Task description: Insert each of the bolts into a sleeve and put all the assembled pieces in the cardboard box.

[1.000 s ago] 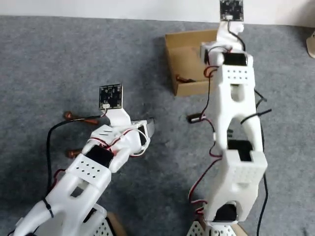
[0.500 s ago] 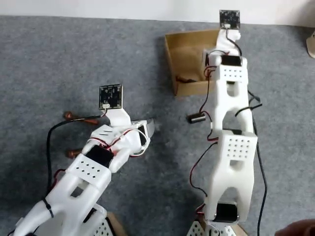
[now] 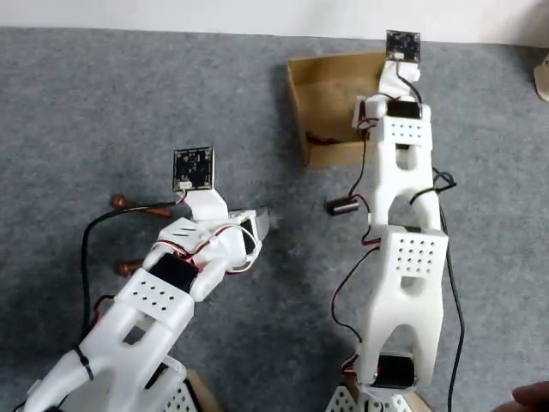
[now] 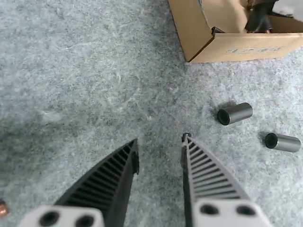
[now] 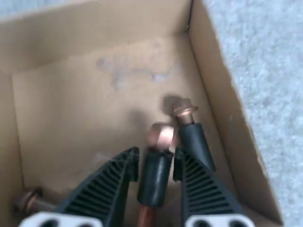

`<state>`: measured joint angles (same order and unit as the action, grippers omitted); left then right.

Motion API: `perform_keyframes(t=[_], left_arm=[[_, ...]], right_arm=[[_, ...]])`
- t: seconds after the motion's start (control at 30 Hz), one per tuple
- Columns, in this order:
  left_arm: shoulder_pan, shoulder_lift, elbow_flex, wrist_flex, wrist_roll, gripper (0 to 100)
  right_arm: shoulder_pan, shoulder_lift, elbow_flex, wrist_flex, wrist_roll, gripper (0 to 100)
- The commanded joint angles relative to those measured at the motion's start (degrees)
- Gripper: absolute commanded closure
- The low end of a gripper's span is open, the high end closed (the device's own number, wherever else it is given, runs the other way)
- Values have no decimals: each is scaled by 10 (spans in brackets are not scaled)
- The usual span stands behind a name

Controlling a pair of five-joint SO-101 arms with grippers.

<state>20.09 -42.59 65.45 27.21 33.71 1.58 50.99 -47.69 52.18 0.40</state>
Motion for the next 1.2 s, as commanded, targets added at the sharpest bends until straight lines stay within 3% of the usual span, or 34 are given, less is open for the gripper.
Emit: perform_keyframes(t=[0.0,0.2,0.83,1.17], left_arm=[[-7,-6,-1,-11,-4,854],[-7,-6,-1,-11,-4,854],[-7,-6,5,-14,-4,854],[-5,-6,7,-15,-4,854]], right_arm=[[7,-21,-31,4,-11,883],[5,-65,-31,26,-20,883],[-12,-187,-31,340,-367,883],[-46,-206,-29,459,-389,883]])
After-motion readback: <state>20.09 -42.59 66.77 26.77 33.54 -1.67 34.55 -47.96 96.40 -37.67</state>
